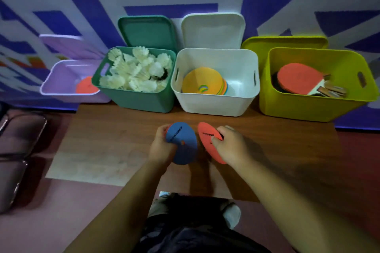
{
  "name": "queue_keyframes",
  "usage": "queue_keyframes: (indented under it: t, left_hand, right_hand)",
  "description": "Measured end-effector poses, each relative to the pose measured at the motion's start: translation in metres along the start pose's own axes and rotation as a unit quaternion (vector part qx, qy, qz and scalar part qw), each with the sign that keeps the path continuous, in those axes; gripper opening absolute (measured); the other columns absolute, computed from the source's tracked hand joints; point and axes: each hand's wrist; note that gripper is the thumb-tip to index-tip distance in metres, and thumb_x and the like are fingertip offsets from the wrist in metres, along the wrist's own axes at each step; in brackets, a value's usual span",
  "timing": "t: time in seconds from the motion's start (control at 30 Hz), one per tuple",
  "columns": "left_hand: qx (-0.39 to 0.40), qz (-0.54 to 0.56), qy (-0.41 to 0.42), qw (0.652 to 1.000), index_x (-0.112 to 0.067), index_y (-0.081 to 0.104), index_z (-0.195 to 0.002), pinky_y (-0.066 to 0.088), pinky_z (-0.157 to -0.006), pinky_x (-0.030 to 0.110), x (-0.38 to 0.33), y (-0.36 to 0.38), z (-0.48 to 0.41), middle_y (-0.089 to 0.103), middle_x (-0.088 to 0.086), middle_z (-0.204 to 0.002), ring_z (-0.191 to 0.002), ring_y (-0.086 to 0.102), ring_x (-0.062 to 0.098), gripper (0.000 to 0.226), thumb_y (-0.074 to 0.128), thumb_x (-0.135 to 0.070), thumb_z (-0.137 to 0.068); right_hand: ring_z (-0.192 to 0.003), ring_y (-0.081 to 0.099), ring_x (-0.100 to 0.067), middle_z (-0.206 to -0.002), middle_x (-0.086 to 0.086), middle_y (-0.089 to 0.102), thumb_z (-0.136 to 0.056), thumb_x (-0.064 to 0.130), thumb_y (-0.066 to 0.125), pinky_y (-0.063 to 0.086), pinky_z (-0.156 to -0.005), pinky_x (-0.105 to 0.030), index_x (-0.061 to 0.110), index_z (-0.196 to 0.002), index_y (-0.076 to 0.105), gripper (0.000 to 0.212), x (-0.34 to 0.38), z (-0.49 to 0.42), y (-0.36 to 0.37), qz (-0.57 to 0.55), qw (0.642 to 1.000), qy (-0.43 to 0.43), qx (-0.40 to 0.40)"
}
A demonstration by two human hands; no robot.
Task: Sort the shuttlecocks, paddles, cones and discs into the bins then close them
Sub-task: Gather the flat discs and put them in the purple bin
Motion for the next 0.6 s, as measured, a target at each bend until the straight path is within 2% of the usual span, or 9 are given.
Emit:
queue_keyframes:
  t: [0.07,0.17,0.23,0.33,0.37,0.47,0.53,0.6]
  left_hand:
    - [-0.036,0.05,-0.021,0.998,-0.028,0.053,-0.13,0.061,-0.088,0.048,0.002,-0.032,-0.001,0.069,0.0,-0.12,-0.11,0.068,0.023,0.062,0.069,-0.003,-0.076]
    - [-0.076,0.123,-0.048,0.988,-0.016,0.051,-0.129,0.058,-0.08,0.043,0.009,-0.083,-0.01,0.066,0.007,-0.116,-0.104,0.066,0.025,0.056,0.062,0.013,-0.082]
    - [-0.096,0.156,-0.053,0.982,-0.013,0.055,-0.125,0.056,-0.077,0.042,0.016,-0.121,-0.022,0.066,0.012,-0.117,-0.101,0.066,0.028,0.051,0.061,0.013,-0.082]
    - [-0.134,0.213,-0.055,0.966,-0.02,0.064,-0.115,0.057,-0.09,0.054,0.022,-0.18,-0.046,0.07,0.016,-0.119,-0.106,0.068,0.035,0.045,0.059,0.011,-0.082]
    - [-0.147,0.23,-0.05,0.961,-0.021,0.065,-0.112,0.057,-0.089,0.053,0.023,-0.207,-0.057,0.071,0.016,-0.117,-0.105,0.068,0.035,0.043,0.059,0.01,-0.084]
    - [-0.177,0.26,-0.02,0.949,-0.019,0.066,-0.104,0.053,-0.075,0.04,0.013,-0.256,-0.08,0.072,0.014,-0.106,-0.097,0.067,0.034,0.033,0.06,0.008,-0.086]
    - [-0.183,0.288,-0.01,0.94,-0.014,0.064,-0.106,0.052,-0.069,0.035,0.005,-0.298,-0.101,0.072,0.013,-0.103,-0.093,0.066,0.033,0.03,0.06,0.007,-0.085]
    - [-0.179,0.31,-0.001,0.934,-0.011,0.063,-0.11,0.054,-0.068,0.035,-0.004,-0.337,-0.123,0.072,0.015,-0.106,-0.093,0.069,0.033,0.032,0.061,0.004,-0.082]
  right_hand:
    - [-0.083,0.06,-0.025,-0.085,-0.002,0.058,-0.09,0.019,0.07,0.05,-0.076,-0.044,0.013,-0.079,0.064,0.013,0.027,-0.01,0.02,-0.012,1.0,-0.014,0.016]
    - [-0.084,0.061,-0.022,-0.087,-0.002,0.063,-0.09,0.02,0.071,0.051,-0.078,-0.042,0.013,-0.082,0.067,0.011,0.072,-0.024,0.045,-0.026,0.998,-0.03,0.04]
    - [-0.085,0.062,-0.02,-0.089,-0.002,0.066,-0.092,0.021,0.071,0.049,-0.075,-0.038,0.015,-0.087,0.07,0.008,0.101,-0.033,0.062,-0.034,0.997,-0.038,0.051]
    - [-0.086,0.064,-0.017,-0.092,0.0,0.068,-0.096,0.024,0.068,0.046,-0.07,-0.035,0.02,-0.092,0.072,0.007,0.148,-0.049,0.087,-0.046,0.996,-0.052,0.062]
    - [-0.087,0.064,-0.017,-0.093,0.0,0.068,-0.097,0.025,0.067,0.048,-0.073,-0.035,0.02,-0.092,0.072,0.009,0.168,-0.058,0.103,-0.046,0.995,-0.059,0.063]
    - [-0.09,0.065,-0.016,-0.095,0.001,0.07,-0.099,0.029,0.067,0.052,-0.08,-0.037,0.019,-0.095,0.073,0.012,0.207,-0.074,0.122,-0.047,0.995,-0.072,0.058]
    - [-0.09,0.065,-0.014,-0.094,0.004,0.07,-0.1,0.032,0.066,0.054,-0.082,-0.038,0.022,-0.094,0.073,0.013,0.238,-0.085,0.142,-0.042,0.994,-0.077,0.066]
    - [-0.09,0.066,-0.009,-0.094,0.007,0.071,-0.101,0.035,0.064,0.055,-0.081,-0.037,0.025,-0.094,0.073,0.015,0.269,-0.095,0.16,-0.046,0.993,-0.07,0.077]
Point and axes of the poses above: each hand's wrist, its own z-axis away from the middle knuckle, its own y-axis out of the palm, x = y × z
